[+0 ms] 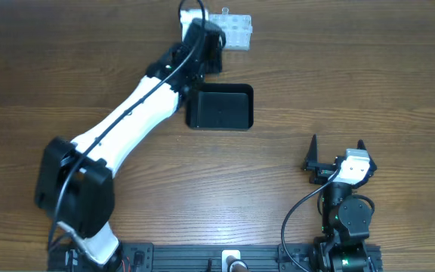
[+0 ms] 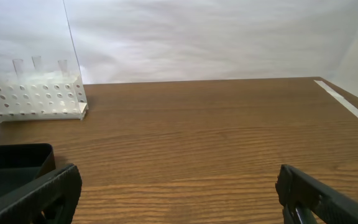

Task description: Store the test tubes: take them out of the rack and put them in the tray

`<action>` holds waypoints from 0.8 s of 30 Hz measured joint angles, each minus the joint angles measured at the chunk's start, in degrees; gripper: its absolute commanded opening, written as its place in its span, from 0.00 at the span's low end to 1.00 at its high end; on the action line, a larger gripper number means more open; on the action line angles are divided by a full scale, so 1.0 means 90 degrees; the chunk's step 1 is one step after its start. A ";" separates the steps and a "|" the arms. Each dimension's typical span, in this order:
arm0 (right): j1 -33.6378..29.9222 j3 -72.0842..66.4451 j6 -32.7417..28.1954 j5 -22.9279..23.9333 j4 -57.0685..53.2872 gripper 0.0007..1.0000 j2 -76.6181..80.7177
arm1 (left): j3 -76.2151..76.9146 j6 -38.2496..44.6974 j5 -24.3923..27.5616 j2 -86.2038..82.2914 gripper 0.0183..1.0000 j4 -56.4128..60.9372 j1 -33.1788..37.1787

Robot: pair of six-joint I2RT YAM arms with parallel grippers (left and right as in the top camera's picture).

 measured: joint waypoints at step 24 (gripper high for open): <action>0.0000 0.0000 -0.0002 0.0000 0.0000 0.99 0.0000 | 0.2280 0.1003 -0.0359 0.2363 0.69 0.0423 0.0119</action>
